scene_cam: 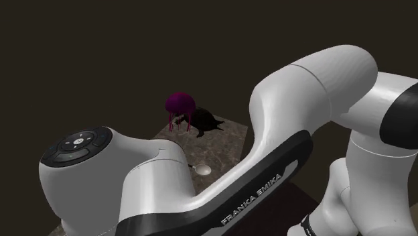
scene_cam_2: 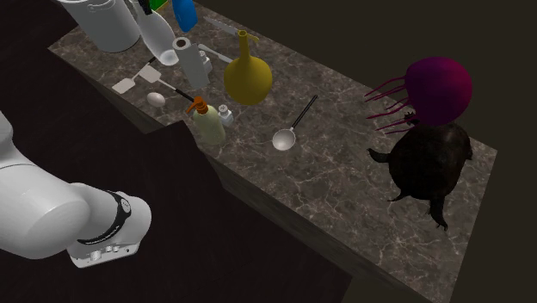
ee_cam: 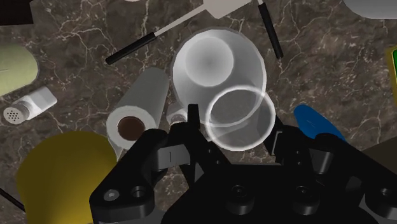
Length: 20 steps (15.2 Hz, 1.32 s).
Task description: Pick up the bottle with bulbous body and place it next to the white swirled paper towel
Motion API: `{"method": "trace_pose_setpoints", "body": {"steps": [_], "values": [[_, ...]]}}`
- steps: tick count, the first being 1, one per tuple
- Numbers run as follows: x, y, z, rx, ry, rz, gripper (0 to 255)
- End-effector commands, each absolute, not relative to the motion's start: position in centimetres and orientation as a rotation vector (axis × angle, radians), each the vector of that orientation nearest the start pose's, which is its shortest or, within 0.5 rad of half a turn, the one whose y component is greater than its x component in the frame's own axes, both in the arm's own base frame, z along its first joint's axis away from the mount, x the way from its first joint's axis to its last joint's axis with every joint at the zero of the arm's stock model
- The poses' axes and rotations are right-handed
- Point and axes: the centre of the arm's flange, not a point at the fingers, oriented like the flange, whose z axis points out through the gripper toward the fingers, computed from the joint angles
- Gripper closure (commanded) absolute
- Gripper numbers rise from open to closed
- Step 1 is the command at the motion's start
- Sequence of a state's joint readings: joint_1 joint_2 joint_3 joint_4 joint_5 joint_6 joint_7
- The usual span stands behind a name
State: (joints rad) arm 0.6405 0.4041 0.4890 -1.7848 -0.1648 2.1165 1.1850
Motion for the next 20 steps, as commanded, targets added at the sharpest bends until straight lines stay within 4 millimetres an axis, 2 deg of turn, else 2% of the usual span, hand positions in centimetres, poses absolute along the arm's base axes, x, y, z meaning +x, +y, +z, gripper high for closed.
{"method": "trace_pose_setpoints", "body": {"steps": [1,11,19,20], "values": [[30.3,56.4,33.9,-3.14,-0.001,0.079,255],[30.3,56.4,28.3,-3.14,-0.001,0.079,255],[30.3,56.4,28.3,-3.14,-0.001,0.079,255],[30.3,56.4,28.3,-3.14,-0.001,0.079,0]]}}
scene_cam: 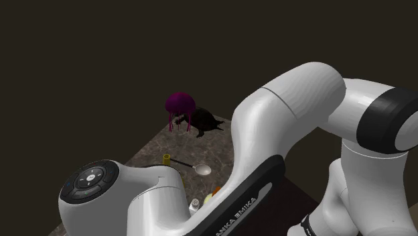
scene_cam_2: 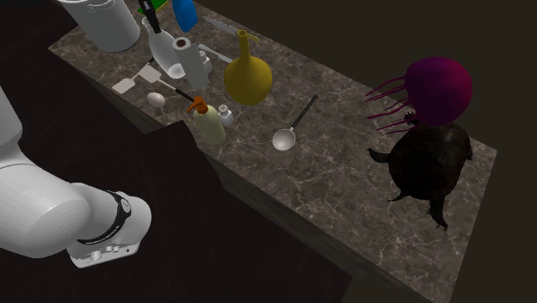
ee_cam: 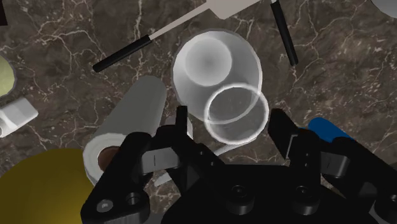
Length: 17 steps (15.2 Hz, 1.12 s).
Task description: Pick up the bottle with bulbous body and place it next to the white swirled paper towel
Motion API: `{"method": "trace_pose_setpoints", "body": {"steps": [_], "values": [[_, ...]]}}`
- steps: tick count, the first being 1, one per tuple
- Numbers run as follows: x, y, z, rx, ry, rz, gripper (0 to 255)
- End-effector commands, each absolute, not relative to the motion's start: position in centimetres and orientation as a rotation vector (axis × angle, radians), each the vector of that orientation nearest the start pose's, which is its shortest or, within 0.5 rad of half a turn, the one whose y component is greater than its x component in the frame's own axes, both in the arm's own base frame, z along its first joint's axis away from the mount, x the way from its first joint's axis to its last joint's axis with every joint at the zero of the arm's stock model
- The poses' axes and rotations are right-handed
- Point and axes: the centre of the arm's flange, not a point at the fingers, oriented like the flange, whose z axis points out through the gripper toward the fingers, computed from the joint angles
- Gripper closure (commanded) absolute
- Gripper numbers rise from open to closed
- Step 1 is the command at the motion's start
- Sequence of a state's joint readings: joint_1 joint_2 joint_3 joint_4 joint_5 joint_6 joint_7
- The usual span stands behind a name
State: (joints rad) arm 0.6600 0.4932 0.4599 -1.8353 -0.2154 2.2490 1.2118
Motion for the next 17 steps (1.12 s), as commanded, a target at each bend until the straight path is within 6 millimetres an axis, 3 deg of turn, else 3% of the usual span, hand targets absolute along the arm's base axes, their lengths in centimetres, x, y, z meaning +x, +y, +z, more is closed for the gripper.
{"method": "trace_pose_setpoints", "body": {"steps": [1,5,9,17], "values": [[30.3,56.4,28.3,-3.14,-0.001,0.079,0],[30.3,56.4,28.3,-3.14,-0.001,0.079,0],[30.5,56.4,33.3,-3.14,-0.001,0.079,0],[30.5,56.4,33.3,-3.14,-0.001,0.079,0]]}}
